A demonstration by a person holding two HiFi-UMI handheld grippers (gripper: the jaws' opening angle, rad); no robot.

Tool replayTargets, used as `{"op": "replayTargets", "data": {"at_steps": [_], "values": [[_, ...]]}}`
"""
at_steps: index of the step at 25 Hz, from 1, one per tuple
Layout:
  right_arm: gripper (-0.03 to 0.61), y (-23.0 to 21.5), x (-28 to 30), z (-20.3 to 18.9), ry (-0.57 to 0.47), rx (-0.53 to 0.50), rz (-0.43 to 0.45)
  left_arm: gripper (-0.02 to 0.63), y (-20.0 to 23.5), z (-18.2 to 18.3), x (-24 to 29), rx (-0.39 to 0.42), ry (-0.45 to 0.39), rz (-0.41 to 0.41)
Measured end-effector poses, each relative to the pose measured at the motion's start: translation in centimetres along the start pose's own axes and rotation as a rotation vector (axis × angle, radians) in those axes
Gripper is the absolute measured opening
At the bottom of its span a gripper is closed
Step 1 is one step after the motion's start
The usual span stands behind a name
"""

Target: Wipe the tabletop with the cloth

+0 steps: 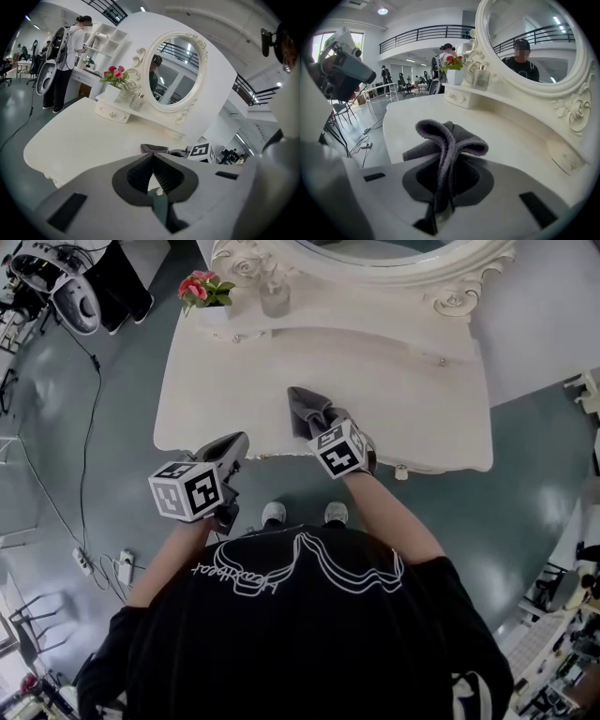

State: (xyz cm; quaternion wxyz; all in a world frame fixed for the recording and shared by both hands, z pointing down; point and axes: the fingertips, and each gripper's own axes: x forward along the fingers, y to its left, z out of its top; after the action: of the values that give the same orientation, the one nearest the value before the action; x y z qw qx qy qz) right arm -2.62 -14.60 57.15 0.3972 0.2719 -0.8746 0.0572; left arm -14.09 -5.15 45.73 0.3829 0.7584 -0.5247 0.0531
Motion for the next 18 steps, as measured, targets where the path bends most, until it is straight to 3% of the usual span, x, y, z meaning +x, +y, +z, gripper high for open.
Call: {"op": "replayTargets", "data": {"at_steps": [18], "values": [[0.048,-6.3,-4.7,-5.9,-0.004,0.046,-0.027,0.005,-7.4,-1.6,5.3,0.028,0.027,-0.026]]}}
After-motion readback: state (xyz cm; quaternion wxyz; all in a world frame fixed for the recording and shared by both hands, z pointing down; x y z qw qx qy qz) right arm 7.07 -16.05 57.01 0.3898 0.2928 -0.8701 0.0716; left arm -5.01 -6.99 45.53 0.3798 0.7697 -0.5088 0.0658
